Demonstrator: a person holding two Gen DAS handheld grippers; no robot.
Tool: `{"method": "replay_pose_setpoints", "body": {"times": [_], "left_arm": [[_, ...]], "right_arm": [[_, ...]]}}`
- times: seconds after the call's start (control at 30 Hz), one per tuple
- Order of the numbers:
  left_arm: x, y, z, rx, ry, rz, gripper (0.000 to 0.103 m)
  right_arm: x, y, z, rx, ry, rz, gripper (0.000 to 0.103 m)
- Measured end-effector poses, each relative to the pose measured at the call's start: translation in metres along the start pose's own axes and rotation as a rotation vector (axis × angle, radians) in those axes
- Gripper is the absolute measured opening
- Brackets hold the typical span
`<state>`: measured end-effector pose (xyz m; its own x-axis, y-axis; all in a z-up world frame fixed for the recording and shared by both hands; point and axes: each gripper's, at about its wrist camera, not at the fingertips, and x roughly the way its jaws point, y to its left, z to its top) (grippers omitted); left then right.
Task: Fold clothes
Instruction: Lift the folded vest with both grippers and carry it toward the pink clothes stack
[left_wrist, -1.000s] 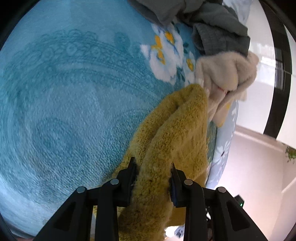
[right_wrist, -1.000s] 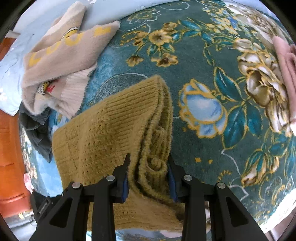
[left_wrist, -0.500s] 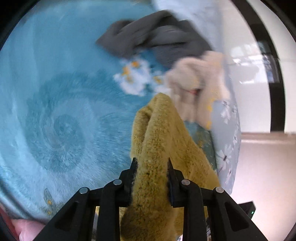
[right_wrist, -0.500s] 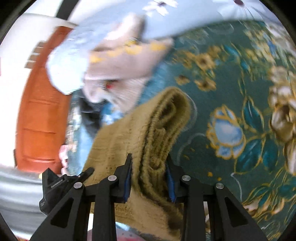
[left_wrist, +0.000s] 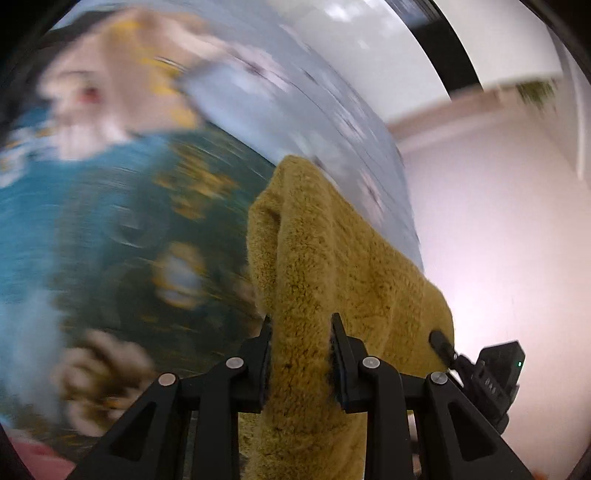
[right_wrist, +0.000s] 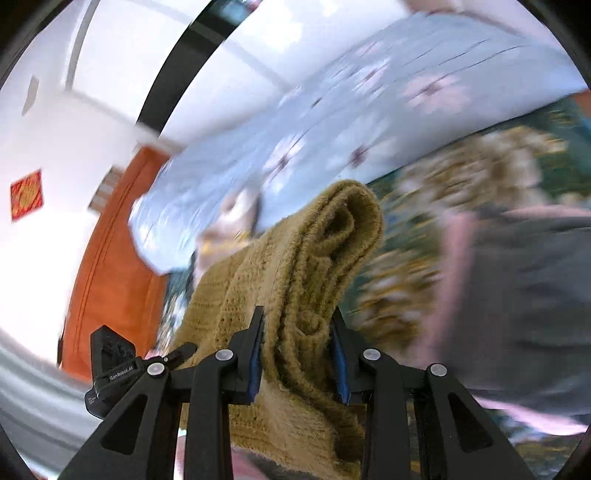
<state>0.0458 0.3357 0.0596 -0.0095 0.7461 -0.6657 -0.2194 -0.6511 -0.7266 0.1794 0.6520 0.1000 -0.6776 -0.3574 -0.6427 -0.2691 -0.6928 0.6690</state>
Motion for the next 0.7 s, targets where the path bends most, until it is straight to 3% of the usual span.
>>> {"method": "replay_pose_setpoints", "body": {"times": [0.17,0.33,0.53,0.7], "left_arm": [[0.072,-0.079,-0.021,0.162,0.14,-0.016,0.028],[0.124,-0.133,-0.022,0.285,0.225,0.011,0.028],[0.158,-0.138,-0.023,0.357,0.247,0.136,0.035],[0.154,-0.122,-0.03,0.408,0.216,0.166,0.04]], "right_arm": [[-0.085,-0.068,0.001,0.097,-0.136,-0.101,0.033],[-0.13,-0.115,-0.003,0.193,-0.228,-0.151,0.033],[-0.133,-0.173,-0.014,0.336,-0.26,-0.176,0.033],[-0.119,-0.208,-0.03,0.436,-0.238,-0.194,0.034]]}}
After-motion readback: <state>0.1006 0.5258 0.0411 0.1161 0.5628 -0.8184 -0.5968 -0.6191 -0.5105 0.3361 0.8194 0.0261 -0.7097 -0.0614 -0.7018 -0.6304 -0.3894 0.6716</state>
